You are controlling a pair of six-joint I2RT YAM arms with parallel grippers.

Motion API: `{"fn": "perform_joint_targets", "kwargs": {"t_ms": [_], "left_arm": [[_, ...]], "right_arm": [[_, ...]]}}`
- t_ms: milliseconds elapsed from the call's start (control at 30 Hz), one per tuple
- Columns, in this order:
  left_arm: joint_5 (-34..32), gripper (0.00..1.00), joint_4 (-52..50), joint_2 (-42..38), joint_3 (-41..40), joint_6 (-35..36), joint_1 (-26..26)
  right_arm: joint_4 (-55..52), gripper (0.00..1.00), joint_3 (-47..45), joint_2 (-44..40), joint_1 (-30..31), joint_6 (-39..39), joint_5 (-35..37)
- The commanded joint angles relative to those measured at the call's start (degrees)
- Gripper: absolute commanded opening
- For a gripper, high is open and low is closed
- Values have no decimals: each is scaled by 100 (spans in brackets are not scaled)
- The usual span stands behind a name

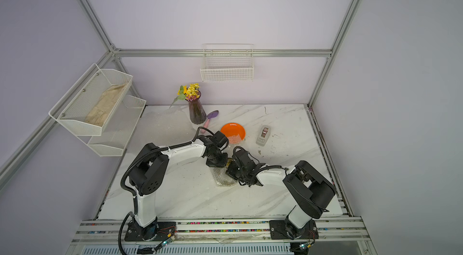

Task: Wrap dinner plates in bubble wrap
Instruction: Wrap the plate in the bubble wrap.

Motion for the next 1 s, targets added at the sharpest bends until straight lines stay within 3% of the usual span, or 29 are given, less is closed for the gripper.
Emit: {"fn": "perform_joint_targets", "kwargs": {"t_ms": [0,233,300,433,533,733,833,867,933,967], "left_arm": [[-143,15,-51,-436,-148,25,40],[-34,56,-186,-1374,-87,-105,63],[405,62,-29,-1374,-134,-167,61],[1044,65,233,-995,-242,-278,61],[1073,54,419,-750,-319,-273,72],[724,13,655,-287,-211,-234,201],[458,7,600,-106,-177,-168,240],[454,6,590,-42,-164,-145,245],[421,5,590,85,-170,-149,244],[400,5,590,142,-171,-141,246]], "right_arm": [[110,0,-115,18,-62,192,747],[151,0,-348,-121,-63,420,1004],[253,0,-378,-59,-63,468,939],[350,0,-380,-49,-63,526,893],[321,0,-357,-115,-63,535,893],[58,0,-364,-498,-59,504,949],[-416,0,-292,-908,-63,356,1110],[-603,4,-228,-1023,-63,278,1118],[-888,26,-108,-1202,-64,170,1081],[-926,29,-47,-1252,-63,116,1030]]}}
